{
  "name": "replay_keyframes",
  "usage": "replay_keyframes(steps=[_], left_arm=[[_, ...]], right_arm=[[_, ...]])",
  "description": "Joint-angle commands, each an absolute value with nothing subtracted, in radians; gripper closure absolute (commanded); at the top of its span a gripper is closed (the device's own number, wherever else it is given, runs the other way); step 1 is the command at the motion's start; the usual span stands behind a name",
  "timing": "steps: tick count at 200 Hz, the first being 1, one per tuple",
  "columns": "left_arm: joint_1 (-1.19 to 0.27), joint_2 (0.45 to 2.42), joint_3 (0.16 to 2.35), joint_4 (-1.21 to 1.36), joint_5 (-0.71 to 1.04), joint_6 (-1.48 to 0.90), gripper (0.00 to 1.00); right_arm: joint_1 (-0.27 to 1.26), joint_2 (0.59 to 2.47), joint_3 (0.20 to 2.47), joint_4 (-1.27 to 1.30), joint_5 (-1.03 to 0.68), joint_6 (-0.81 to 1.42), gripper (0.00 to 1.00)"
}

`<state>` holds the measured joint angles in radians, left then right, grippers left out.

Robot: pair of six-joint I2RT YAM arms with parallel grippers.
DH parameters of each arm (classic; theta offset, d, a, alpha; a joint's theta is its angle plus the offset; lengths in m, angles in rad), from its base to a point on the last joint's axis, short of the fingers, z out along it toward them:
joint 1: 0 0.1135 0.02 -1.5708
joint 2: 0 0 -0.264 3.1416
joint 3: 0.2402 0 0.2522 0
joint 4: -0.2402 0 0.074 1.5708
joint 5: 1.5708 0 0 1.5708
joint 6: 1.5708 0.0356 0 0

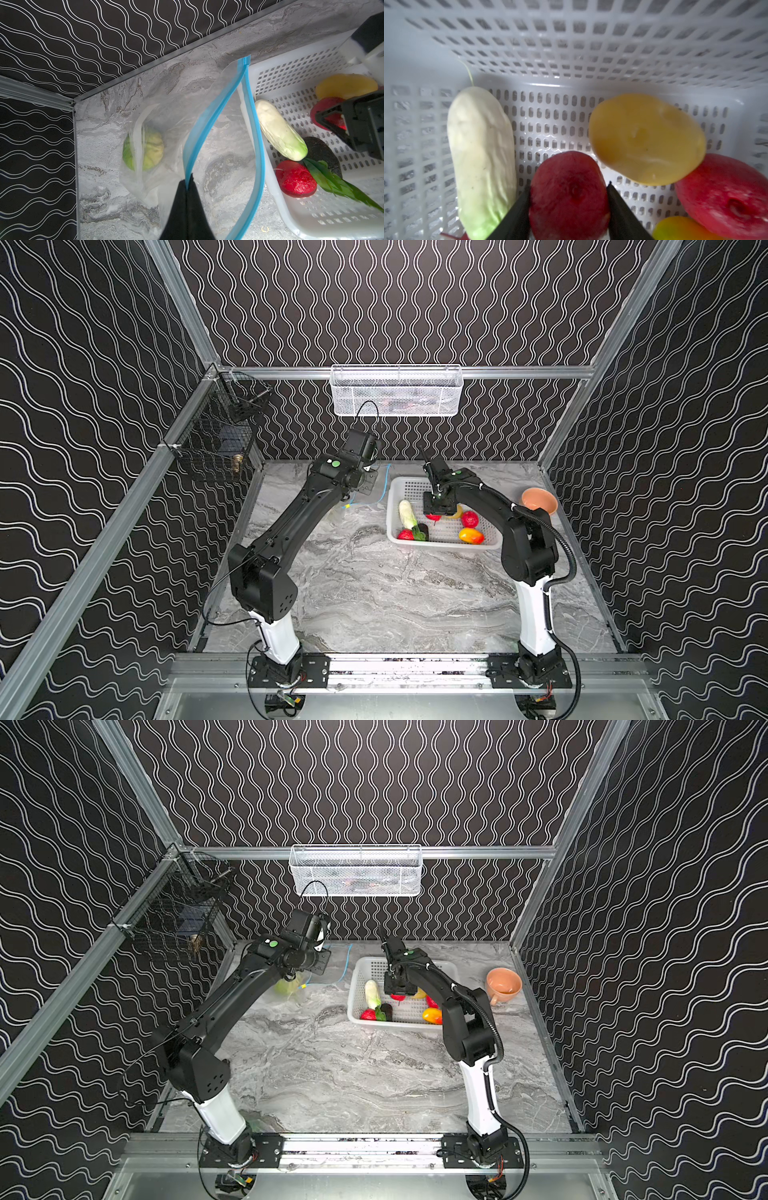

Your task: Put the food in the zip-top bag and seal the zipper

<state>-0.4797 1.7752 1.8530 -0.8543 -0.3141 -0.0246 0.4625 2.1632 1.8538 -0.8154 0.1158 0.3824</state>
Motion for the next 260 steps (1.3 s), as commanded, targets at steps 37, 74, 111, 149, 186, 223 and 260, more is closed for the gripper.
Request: replay_keyframes(steps=[37,74,111,149,186,223,260], left_arm=[[-0.479,1.780,1.877,-0.851,-0.331,-0.032,1.00],[-0.479,1.779,1.868,-0.846,-0.329,-0.032,1.00],[-0.479,1.786,1.884,-0.854,-0.332,-0.031,1.00],[-0.479,1.785,1.881,-0.853,-0.332,-0.030,1.00],[-0.479,1.786,1.868,-0.848,-0.314,-0.035,1.00],[-0.479,1.787,1.870,-0.849,-0.310,-0.038,1.00],[-0.479,1.777,1.842,-0.835,-0.298,-0.037,1.00]], right_arm=[[0.453,2.098,1.827,-0.780,0.110,0.427,0.81],[0.446,2.034,1.777,-0.724,0.087,0.435,0.85],[0.442,1.978,1.727,-0.666,0.056,0.444,0.86],[0.443,1.923,1.691,-0.616,-0.006,0.446,0.86],[0.442,1.840,1.615,-0.496,-0.102,0.433,0.86],[0.442,1.774,1.537,-0.379,-0.164,0.445,0.86],[0.442,1.765,1.528,-0.338,-0.211,0.451,0.88]])
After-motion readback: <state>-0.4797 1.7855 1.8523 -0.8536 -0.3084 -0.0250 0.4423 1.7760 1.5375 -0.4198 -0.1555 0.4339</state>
